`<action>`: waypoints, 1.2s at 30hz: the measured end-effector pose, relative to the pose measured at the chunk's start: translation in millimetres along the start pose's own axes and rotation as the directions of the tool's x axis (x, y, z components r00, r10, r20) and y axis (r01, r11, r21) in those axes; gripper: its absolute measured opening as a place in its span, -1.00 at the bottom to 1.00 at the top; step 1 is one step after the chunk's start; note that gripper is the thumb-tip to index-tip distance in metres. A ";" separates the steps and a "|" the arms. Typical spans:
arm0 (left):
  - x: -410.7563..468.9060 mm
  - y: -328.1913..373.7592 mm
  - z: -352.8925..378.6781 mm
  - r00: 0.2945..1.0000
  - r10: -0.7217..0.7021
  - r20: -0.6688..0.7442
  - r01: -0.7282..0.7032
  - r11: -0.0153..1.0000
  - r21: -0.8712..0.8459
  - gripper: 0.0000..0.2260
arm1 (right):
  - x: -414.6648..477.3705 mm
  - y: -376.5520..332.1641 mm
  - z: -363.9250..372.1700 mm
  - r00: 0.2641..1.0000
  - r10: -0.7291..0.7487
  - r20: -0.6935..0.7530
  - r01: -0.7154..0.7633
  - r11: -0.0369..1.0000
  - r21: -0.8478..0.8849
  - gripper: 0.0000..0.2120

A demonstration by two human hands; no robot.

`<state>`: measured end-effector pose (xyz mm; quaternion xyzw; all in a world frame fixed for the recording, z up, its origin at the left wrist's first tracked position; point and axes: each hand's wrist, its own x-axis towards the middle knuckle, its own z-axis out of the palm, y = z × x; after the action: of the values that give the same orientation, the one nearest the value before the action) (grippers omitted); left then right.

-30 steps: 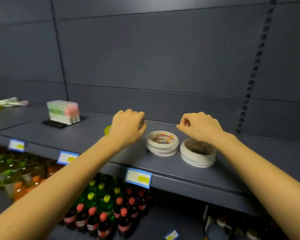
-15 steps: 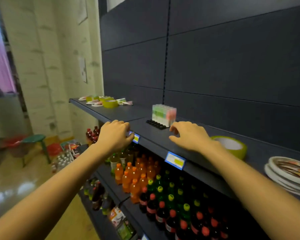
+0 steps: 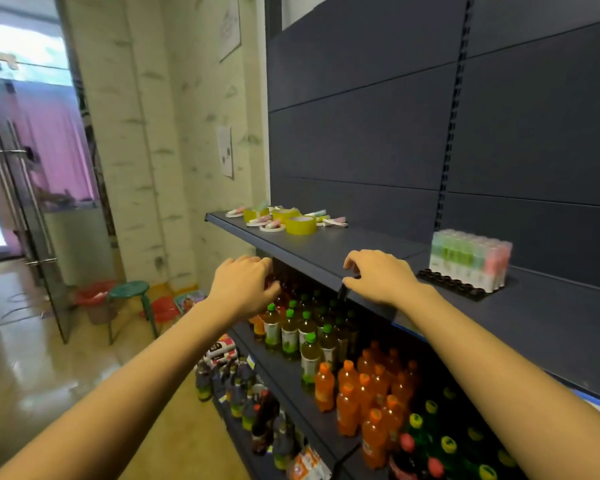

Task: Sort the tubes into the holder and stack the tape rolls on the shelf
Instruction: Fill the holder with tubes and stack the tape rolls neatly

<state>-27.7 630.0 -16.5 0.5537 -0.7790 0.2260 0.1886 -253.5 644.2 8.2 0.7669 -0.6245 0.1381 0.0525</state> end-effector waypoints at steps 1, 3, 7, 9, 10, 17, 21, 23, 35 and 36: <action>5.3 -9.8 5.2 1.000 -0.006 0.002 0.006 1.000 -0.004 -0.72 | 12.0 -6.4 2.7 1.000 0.002 0.001 -0.002 1.000 -0.002 -0.68; 15.2 -27.3 16.7 1.000 -0.017 0.006 0.018 1.000 -0.006 -0.70 | 35.2 -16.1 9.7 1.000 0.007 0.000 -0.007 1.000 -0.011 -0.68; 37.4 -61.0 45.2 0.999 -0.044 0.007 0.044 0.999 -0.017 -0.69 | 83.1 -26.7 26.9 1.000 0.012 0.018 -0.011 0.999 -0.042 -0.70; 51.5 -76.6 61.1 0.999 -0.051 0.004 0.051 0.999 -0.019 -0.69 | 109.1 -27.8 36.2 1.000 0.014 0.027 -0.013 0.999 -0.051 -0.70; 59.7 -84.4 69.3 0.999 -0.054 0.004 0.054 0.998 -0.023 -0.69 | 123.1 -27.7 40.7 0.999 0.017 0.027 -0.016 0.998 -0.055 -0.70; 138.9 -128.6 131.0 0.998 -0.061 -0.020 0.059 0.993 -0.106 -0.71 | 229.6 -18.6 64.2 0.999 0.054 -0.005 -0.055 0.995 -0.086 -0.71; 188.4 -151.1 162.2 0.999 -0.049 0.006 0.049 0.991 -0.123 -0.71 | 292.9 -16.9 71.9 0.996 0.094 -0.002 -0.094 0.993 -0.068 -0.75; 207.7 -163.8 177.5 0.997 -0.065 -0.038 0.058 0.987 -0.147 -0.72 | 322.2 -18.6 78.8 0.995 0.103 -0.014 -0.104 0.994 -0.031 -0.75; 300.5 -246.5 261.4 0.999 -0.050 0.001 0.048 0.974 -0.220 -0.75 | 472.4 -58.3 141.5 0.994 0.097 -0.041 -0.100 0.992 -0.079 -0.77; 309.6 -253.4 268.6 0.999 -0.038 -0.003 0.036 0.973 -0.227 -0.75 | 484.9 -61.0 147.3 0.992 0.122 -0.044 -0.125 0.988 -0.092 -0.76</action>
<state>103.0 166.5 -33.8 0.5420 -0.7886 0.1339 0.2577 -84.5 162.6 7.4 0.7205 -0.6756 0.1261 0.0922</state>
